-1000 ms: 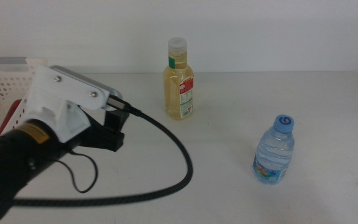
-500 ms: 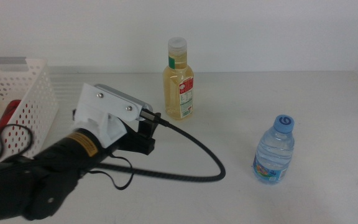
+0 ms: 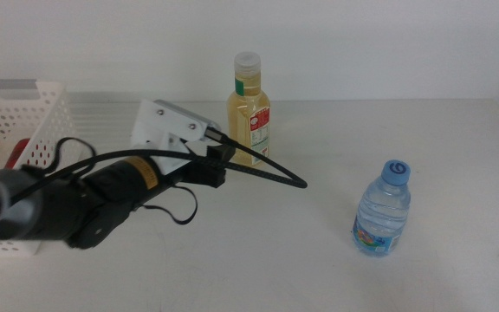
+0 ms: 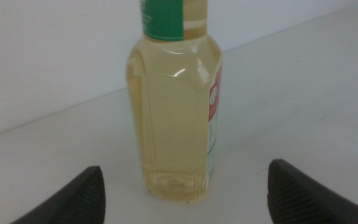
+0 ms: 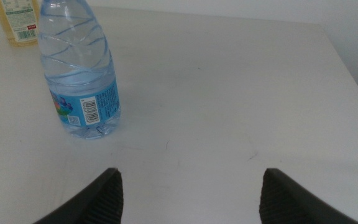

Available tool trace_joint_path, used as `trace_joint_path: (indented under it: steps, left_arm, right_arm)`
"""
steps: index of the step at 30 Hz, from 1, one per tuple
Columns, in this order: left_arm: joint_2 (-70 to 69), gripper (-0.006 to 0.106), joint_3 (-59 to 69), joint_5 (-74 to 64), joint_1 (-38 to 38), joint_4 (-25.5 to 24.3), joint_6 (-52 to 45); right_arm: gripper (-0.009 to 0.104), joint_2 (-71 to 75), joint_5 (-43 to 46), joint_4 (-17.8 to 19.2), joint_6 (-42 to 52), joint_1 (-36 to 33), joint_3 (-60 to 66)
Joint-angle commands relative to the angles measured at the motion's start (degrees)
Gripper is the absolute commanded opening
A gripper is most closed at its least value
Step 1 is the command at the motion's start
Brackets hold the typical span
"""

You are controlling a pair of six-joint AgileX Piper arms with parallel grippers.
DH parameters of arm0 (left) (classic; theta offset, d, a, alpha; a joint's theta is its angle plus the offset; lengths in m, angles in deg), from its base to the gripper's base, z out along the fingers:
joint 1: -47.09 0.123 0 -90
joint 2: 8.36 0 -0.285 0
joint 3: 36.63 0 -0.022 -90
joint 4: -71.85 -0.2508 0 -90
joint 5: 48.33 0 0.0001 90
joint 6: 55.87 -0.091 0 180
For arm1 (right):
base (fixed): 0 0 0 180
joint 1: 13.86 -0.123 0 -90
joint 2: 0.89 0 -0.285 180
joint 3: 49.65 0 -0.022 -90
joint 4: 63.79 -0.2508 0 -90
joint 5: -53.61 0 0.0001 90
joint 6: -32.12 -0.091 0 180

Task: Use arms to grab the bottles and put them into the dustbin to the left of the table.

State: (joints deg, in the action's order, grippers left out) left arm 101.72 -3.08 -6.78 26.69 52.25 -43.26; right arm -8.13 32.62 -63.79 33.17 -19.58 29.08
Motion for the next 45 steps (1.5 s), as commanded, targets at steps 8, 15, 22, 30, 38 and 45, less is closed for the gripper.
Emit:
trace_joint_path:
  steps: [8, 15, 22, 30, 38, 45]
  left_arm:
    - [7.62, 0.082, -11.23, 7.32, 0.07, -2.99, 3.18]
    - [13.61, 0.083, -18.41, 7.44, 0.07, -4.06, 5.54]
    - [18.40, 0.084, -25.08, 7.52, 1.17, -9.01, 11.13]
    - [22.72, 0.087, -31.37, 7.56, 1.22, -11.76, 12.68]
    - [24.27, 0.083, -33.60, 7.05, 1.22, -11.79, 13.53]
    - [23.57, 0.038, -33.60, 5.37, 1.23, -13.81, 15.09]
  right_arm:
    - [0.057, 1.54, 3.20, 0.00, 0.72, 0.19, -0.34]
    - [0.057, 1.54, 3.20, 0.00, 0.72, 0.19, -0.34]
    - [0.057, 1.54, 3.20, 0.00, 0.72, 0.19, -0.34]
    - [0.057, 1.54, 3.20, 0.00, 0.72, 0.19, -0.34]
    - [0.057, 1.54, 3.20, 0.00, 0.72, 0.19, -0.34]
    - [0.057, 1.54, 3.20, 0.00, 0.72, 0.19, -0.34]
